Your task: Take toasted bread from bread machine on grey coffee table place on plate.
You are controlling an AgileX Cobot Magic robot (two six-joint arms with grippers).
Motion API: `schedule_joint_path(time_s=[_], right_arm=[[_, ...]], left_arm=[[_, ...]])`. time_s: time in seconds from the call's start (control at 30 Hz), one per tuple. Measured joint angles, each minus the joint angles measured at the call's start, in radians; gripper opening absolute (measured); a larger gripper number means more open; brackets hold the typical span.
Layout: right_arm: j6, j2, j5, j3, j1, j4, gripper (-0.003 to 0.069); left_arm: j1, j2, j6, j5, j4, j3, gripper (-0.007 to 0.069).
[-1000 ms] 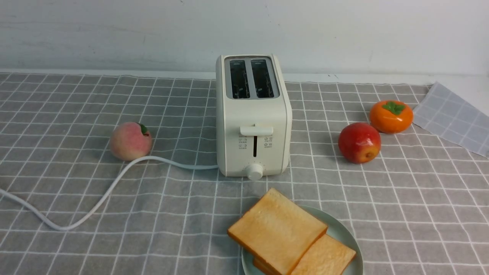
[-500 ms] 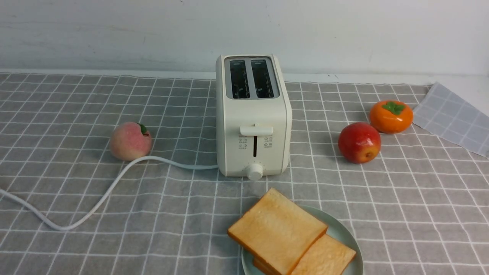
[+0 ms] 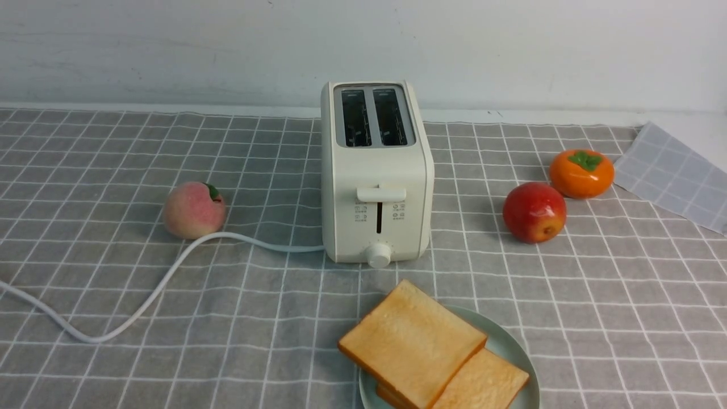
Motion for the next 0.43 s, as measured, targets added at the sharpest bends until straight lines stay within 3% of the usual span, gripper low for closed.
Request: schedule_joint_path(time_s=[0.43], right_arm=[[0.000, 0.000, 0.000, 0.000, 0.000, 0.001, 0.0211]], left_arm=[[0.000, 0.000, 0.000, 0.000, 0.000, 0.000, 0.0120]])
